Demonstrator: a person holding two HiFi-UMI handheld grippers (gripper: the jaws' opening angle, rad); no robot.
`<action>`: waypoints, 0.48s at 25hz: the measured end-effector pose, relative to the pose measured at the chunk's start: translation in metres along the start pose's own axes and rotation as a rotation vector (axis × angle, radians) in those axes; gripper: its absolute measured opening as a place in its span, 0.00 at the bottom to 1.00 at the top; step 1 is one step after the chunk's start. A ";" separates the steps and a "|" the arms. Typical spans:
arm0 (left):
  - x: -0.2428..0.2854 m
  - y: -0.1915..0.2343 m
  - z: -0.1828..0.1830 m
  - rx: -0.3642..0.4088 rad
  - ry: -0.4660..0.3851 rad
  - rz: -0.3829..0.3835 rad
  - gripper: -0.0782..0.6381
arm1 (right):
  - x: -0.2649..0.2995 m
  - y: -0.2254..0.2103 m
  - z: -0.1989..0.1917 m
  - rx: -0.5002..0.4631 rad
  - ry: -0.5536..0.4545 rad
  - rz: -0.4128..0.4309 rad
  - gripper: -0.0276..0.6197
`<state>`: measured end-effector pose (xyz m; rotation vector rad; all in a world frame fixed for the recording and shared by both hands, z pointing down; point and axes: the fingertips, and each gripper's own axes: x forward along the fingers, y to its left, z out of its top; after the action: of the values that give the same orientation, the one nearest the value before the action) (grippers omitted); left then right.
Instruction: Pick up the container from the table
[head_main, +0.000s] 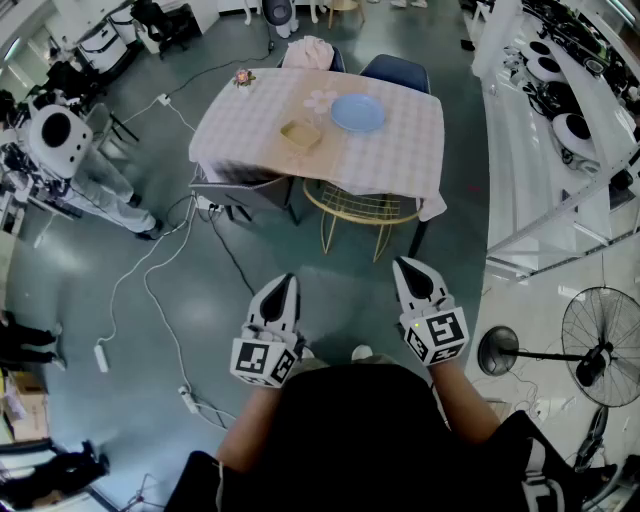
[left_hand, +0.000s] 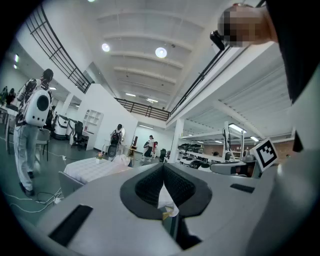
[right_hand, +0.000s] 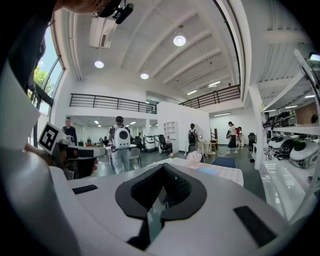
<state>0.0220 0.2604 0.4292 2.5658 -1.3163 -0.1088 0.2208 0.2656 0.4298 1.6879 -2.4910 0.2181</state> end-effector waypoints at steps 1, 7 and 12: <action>-0.001 -0.003 -0.001 -0.002 -0.001 -0.002 0.12 | 0.000 0.001 0.001 0.001 -0.006 0.006 0.04; 0.004 -0.017 -0.006 0.010 -0.003 0.008 0.12 | -0.005 -0.006 0.000 0.018 -0.036 0.011 0.04; 0.002 -0.022 -0.002 0.011 -0.012 0.011 0.12 | -0.008 -0.002 -0.005 0.059 -0.039 0.017 0.04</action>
<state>0.0412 0.2715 0.4254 2.5703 -1.3393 -0.1147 0.2256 0.2731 0.4335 1.7102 -2.5520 0.2660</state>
